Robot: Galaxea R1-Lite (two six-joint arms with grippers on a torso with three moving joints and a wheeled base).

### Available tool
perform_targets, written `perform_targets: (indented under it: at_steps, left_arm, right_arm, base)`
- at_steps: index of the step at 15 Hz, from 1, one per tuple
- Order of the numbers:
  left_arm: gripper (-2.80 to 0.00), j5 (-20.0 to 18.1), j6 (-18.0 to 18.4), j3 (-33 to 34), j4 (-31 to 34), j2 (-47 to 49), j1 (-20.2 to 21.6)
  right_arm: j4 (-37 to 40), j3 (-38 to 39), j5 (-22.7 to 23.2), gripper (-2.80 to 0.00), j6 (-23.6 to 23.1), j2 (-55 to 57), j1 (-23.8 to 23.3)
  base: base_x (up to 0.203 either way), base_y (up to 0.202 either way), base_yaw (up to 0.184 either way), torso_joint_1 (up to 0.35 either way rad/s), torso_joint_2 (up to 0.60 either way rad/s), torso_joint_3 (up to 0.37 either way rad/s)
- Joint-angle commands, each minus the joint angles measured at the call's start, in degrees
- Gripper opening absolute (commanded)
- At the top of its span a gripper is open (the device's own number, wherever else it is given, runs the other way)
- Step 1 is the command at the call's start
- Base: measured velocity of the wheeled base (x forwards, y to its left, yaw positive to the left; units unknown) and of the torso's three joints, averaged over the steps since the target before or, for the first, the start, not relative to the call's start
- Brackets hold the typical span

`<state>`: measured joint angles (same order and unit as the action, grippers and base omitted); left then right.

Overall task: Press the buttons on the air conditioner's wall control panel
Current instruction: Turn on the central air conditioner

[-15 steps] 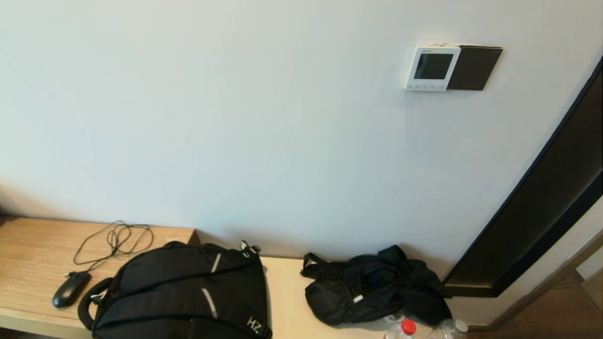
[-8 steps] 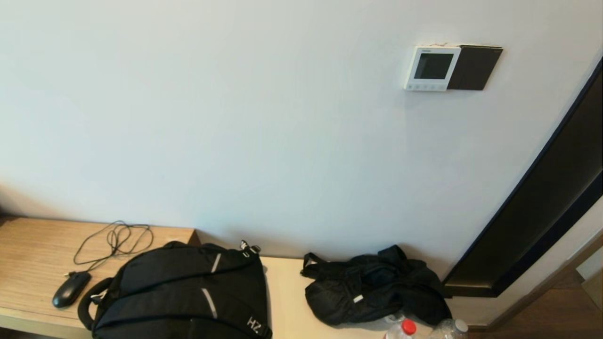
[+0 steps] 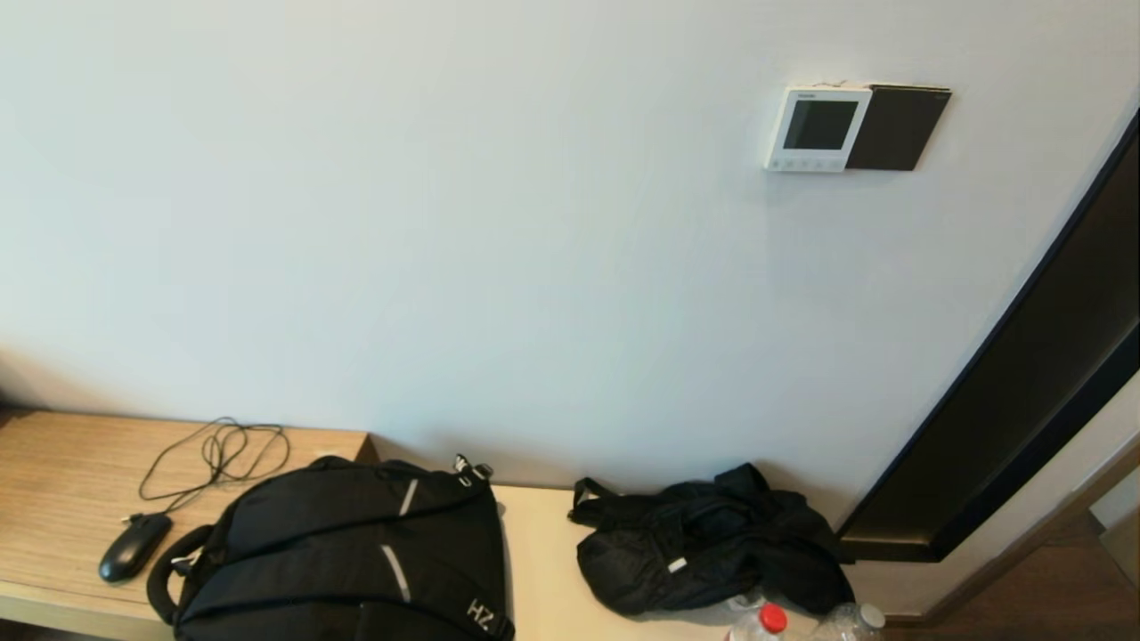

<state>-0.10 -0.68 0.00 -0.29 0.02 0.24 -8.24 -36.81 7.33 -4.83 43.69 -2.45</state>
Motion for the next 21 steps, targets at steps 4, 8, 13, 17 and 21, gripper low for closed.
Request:
perform_targets:
  at_steps: [4, 8, 13, 17, 21]
  left_arm:
    - [-2.80, 0.0, 0.0, 0.0, -0.1, 0.0, 0.0]
    - [-2.80, 0.0, 0.0, 0.0, 0.0, 0.0, 0.0]
    - [-2.80, 0.0, 0.0, 0.0, 0.0, 0.0, 0.0]
    - [-2.80, 0.0, 0.0, 0.0, -0.1, 0.0, 0.0]
    - [-2.80, 0.0, 0.0, 0.0, 0.0, 0.0, 0.0]
  right_arm:
    - [-0.1, -3.7, 0.1, -2.80, 0.6, 5.7, 0.1]
    - [-0.7, -6.9, 0.1, -2.80, 2.1, 10.6, 0.1]
    - [-7.2, -11.1, -0.4, -2.80, 2.1, 19.4, 0.1]
    - [-7.8, -18.5, -2.8, -2.80, 3.3, 26.9, 0.5]
    - [-11.7, -24.1, -9.0, -2.80, 3.8, 34.6, 4.2]
  base:
    - [0.000, 0.000, 0.000, 0.000, 0.00, 0.000]
    - [0.000, 0.000, 0.000, 0.000, 0.00, 0.000]
    - [0.000, 0.000, 0.000, 0.000, 0.00, 0.000]
    - [0.000, 0.000, 0.000, 0.000, 0.00, 0.000]
    - [0.000, 0.000, 0.000, 0.000, 0.00, 0.000]
